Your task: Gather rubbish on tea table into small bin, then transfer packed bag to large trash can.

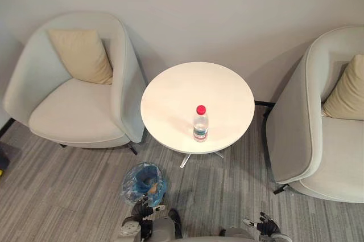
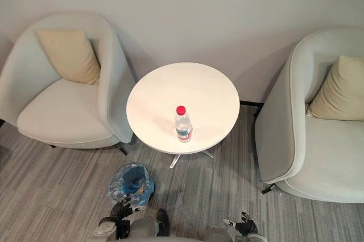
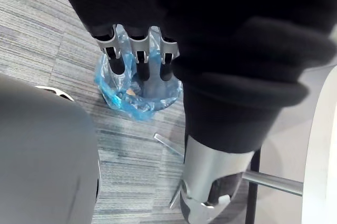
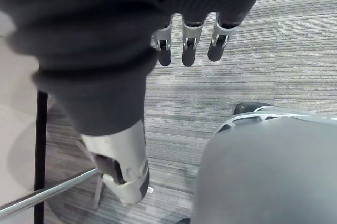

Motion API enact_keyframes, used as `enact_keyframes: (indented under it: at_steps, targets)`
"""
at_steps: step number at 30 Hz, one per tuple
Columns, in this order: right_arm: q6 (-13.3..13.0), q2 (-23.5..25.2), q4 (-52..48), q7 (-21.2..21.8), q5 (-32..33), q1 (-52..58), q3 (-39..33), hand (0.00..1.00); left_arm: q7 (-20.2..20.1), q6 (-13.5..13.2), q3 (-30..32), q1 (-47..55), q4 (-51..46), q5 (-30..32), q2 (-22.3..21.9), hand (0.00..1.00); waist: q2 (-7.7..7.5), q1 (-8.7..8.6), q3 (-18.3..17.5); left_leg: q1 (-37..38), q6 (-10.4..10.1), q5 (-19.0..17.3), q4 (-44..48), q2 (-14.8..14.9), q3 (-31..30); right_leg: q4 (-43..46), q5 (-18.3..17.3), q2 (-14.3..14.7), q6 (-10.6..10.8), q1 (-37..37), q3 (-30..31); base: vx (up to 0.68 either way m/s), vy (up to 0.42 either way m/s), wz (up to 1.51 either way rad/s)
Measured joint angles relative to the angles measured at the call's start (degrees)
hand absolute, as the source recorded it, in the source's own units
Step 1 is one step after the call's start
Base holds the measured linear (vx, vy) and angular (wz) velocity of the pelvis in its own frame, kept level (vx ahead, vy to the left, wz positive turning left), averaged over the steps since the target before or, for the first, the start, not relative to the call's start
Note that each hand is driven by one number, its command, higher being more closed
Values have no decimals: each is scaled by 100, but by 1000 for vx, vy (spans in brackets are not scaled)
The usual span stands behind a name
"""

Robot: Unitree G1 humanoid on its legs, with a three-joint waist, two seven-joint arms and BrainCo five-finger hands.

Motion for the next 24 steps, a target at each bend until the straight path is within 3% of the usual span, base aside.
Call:
enact_keyframes:
  at_steps: [2,4,6,8,11,13,14,17,20,24]
  targets:
    - [0,5,0,4,-12,-22,8,0,2,-2,4,-1,-4,-3,0,0,-32,17,-4,94,32,-160,13,-67,88,177,-105,-98,91,-32,126,141,73,-19]
    - [-1,-2,8,22,-75,-105,57,0,-1,2,-12,4,6,0,0,0,-21,68,-7,337,54,-419,6,-174,239,1089,-284,-312,279,-330,388,91,87,-38]
    - [-9,-17,-9,39,-181,-111,63,0,-1,2,-123,21,2,-1,53,0,-68,23,-24,526,112,-504,-59,-302,191,2193,-291,-553,308,-760,417,107,112,0]
    - [-10,10,0,41,-211,-105,90,0,-2,8,-279,61,12,-2,101,0,-52,-75,-59,572,135,-517,-124,-375,-25,2494,-492,-583,246,-973,443,132,52,48]
    - [-4,-9,18,43,-228,-52,117,0,0,12,-291,57,20,-3,134,0,-59,-94,-64,579,72,-479,-90,-274,-385,1937,-628,-154,15,-1286,630,153,-82,72]
    - [-1,9,85,45,-228,-19,126,0,5,12,-282,19,71,-3,142,0,-131,-68,-133,573,-50,-505,-41,-375,-685,1392,-194,-97,-143,-1234,579,146,-123,71]
    - [-1,-21,140,41,-232,-42,104,0,-10,0,-276,30,103,-4,84,0,-30,-39,-185,574,-117,-463,-106,-321,-737,1299,-165,-31,-179,-1193,552,176,-147,44]
    - [-6,-155,173,39,-256,-111,110,0,-4,7,-252,117,122,1,-12,0,179,-62,-263,622,-251,-375,-386,-146,-836,859,-20,195,-261,-980,420,108,-108,8]
    - [-2,-153,178,13,-349,-11,114,0,-10,6,-234,131,128,10,-20,0,165,-69,-257,798,-340,-261,-633,-34,-972,405,122,360,-321,-606,266,28,-85,14]
    - [-7,-161,175,-33,-433,6,232,0,-12,4,-214,125,122,9,-41,0,147,-59,-271,856,-305,-78,-839,-64,-1060,17,350,371,-294,-441,148,-13,4,17]
